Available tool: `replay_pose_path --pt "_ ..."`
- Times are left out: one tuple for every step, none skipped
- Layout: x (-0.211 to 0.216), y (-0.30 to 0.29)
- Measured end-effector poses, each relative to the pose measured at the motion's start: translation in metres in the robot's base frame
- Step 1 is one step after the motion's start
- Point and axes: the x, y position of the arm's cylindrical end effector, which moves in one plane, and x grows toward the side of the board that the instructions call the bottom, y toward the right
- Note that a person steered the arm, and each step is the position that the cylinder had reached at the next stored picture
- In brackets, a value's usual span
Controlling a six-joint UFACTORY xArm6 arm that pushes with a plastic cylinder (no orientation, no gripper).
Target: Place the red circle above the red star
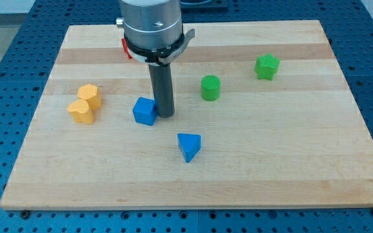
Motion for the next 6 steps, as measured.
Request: replay_pose_path --pt "-0.022 -0.011" --pt "-0.079 -0.029" --pt "-0.091 -0.086" --pt "-0.128 -0.051" --pt "-0.160 0.012" --pt "-0.184 0.022"
